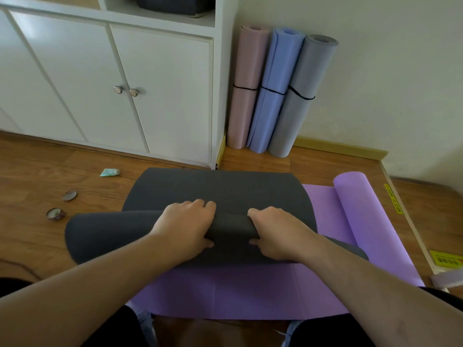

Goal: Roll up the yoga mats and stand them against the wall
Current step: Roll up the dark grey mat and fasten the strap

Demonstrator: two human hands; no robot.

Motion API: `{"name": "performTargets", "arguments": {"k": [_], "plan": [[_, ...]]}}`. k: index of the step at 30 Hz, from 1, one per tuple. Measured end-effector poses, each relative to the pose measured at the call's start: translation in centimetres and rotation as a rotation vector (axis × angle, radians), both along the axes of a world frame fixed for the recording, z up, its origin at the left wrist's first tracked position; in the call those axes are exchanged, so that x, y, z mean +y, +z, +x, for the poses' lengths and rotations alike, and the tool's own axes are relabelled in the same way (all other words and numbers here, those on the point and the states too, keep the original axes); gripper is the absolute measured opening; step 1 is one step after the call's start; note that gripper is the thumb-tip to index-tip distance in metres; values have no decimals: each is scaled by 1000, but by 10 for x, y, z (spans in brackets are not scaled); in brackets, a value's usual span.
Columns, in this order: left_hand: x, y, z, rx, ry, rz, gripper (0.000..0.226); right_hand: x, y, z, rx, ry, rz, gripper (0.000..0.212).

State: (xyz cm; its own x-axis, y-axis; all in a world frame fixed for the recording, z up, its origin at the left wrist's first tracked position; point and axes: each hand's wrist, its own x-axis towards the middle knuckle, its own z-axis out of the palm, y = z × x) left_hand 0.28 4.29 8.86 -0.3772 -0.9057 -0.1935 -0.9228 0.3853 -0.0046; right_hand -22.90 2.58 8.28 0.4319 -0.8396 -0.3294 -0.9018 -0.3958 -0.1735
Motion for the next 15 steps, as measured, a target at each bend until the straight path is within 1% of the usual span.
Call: {"name": "performTargets", "arguments": {"k": [1,2,5,7,9,10,11,13,15], "plan": [[5,-3,-4,-25,5,-56,60,-3,3,0,-11,-6,33,28],[9,-7,-6,-33,10,-68,61,-5,6,0,-10,-8,70,27],[8,-12,-4,23,46,49,48,-4,10,4,18,5,112,31],[-1,-11,2,49,57,115,41,0,11,7,53,43,15,43],[-9,-7,6,89,66,185,38,7,11,12,102,99,-127,62],[-12,-4,8,109,65,229,36,10,10,14,119,115,-167,70],[-14,-1,8,122,58,268,35,13,8,16,122,116,-182,72],[-17,2,9,108,29,298,36,16,3,17,108,108,-171,62],[-15,2,8,61,6,260,42,14,0,14,86,100,-138,48]]}}
